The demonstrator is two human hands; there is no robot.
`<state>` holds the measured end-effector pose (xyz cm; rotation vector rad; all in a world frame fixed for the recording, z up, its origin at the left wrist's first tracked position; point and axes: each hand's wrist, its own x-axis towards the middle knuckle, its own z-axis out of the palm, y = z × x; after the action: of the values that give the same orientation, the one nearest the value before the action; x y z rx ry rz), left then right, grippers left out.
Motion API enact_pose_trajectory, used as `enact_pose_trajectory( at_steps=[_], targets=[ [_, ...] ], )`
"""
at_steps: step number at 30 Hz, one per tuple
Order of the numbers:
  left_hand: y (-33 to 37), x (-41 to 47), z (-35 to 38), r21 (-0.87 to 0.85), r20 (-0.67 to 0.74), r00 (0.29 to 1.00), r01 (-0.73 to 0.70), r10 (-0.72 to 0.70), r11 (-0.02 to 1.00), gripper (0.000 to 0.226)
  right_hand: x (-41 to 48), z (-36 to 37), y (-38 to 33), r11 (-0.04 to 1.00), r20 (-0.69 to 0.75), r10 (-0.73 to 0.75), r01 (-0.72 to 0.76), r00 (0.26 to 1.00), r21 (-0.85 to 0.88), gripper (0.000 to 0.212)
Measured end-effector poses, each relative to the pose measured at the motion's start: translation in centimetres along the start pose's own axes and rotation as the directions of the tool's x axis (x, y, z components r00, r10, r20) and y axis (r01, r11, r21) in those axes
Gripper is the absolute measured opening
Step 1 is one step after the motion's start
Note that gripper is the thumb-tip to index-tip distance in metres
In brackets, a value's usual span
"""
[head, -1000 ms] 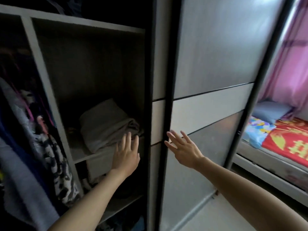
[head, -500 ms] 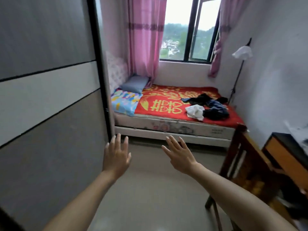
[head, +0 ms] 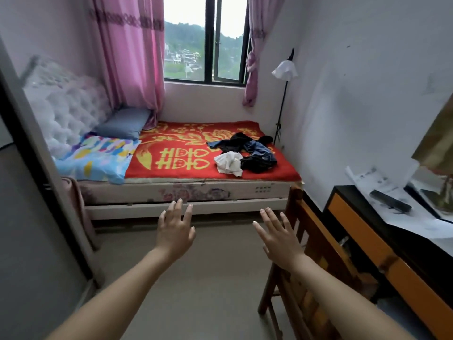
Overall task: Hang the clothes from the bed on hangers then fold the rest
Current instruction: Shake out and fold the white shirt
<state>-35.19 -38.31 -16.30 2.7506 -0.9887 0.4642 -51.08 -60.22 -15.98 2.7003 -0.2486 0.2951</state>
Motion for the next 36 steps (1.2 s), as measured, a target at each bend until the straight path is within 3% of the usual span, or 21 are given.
enact_pose_trajectory(
  at_steps=[7,13,17,21,26,28,36],
  targets=[
    [-3.2,14.0,6.7,-0.081,0.065,0.994,0.088,-0.082,0.993,0.062,12.1,3.8,5.4,0.997,0.001,-0.063,0.063,0.998,-0.041,0.069],
    [-2.8,24.0,10.6,-0.151,0.115,0.991,0.090,-0.073,0.984,0.061,21.7,6.3,11.1,0.999,-0.028,0.035,-0.036,0.999,-0.029,0.064],
    [-1.5,30.1,14.0,-0.153,0.152,0.987,0.073,-0.050,0.985,0.061,26.7,9.6,14.7,0.998,0.030,-0.022,0.024,0.999,-0.063,0.060],
    [0.2,37.6,16.9,-0.085,0.177,0.984,0.048,-0.032,0.995,0.061,32.3,13.6,18.8,0.999,0.127,0.017,-0.011,0.992,-0.044,0.058],
    [1.7,46.8,19.6,-0.031,0.213,0.975,0.070,-0.062,0.997,0.061,40.3,20.5,25.3,0.999,0.267,0.015,-0.028,0.964,0.046,0.057],
    [1.6,49.7,20.5,-0.038,0.190,0.976,0.112,-0.103,0.993,0.061,43.4,23.0,27.0,0.992,0.256,0.034,-0.063,0.966,0.106,0.056],
    [-3.2,58.3,25.7,0.053,0.257,0.955,0.138,-0.147,0.989,0.061,54.5,31.4,27.5,0.975,0.400,0.023,-0.110,0.916,0.195,0.057]
  ],
)
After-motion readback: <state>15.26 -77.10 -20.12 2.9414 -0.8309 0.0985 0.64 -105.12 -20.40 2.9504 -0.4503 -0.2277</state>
